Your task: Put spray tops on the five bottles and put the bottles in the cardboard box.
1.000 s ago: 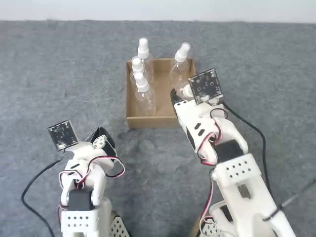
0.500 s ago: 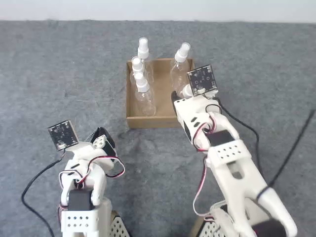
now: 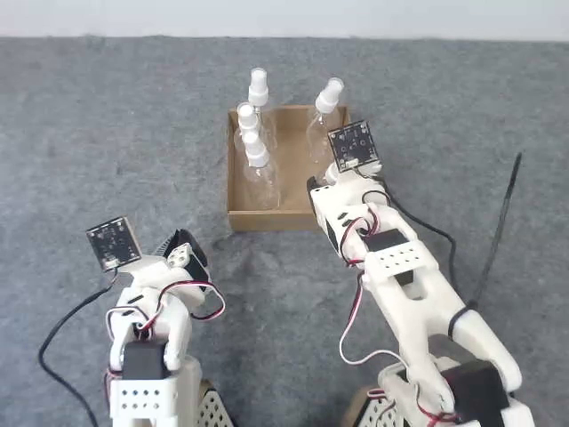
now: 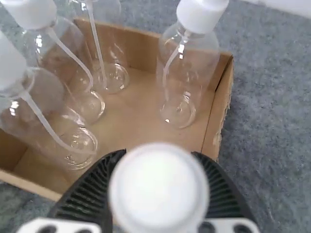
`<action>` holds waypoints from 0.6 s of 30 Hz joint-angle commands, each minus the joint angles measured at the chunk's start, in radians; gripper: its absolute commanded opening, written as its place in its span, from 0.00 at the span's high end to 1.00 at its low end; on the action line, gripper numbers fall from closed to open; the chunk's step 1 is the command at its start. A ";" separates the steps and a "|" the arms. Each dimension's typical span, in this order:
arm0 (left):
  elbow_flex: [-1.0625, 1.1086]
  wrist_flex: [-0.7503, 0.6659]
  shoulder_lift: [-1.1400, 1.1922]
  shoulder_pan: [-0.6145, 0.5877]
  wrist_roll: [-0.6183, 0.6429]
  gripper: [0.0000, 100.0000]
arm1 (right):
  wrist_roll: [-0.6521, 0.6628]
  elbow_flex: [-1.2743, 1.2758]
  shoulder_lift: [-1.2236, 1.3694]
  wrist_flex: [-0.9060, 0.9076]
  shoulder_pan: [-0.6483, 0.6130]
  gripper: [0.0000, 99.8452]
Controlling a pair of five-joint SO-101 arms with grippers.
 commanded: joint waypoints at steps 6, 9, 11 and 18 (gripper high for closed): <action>-0.013 0.006 -0.018 -0.002 -0.009 0.99 | -0.002 -0.077 0.019 -0.030 0.013 0.93; -0.013 0.006 -0.018 -0.002 -0.009 0.99 | -0.002 -0.077 0.019 -0.030 0.013 0.93; -0.013 0.006 -0.018 -0.002 -0.009 0.99 | -0.002 -0.077 0.021 -0.028 0.013 0.93; -0.013 0.006 -0.018 -0.002 -0.009 0.99 | 0.000 -0.077 0.021 -0.022 0.013 0.93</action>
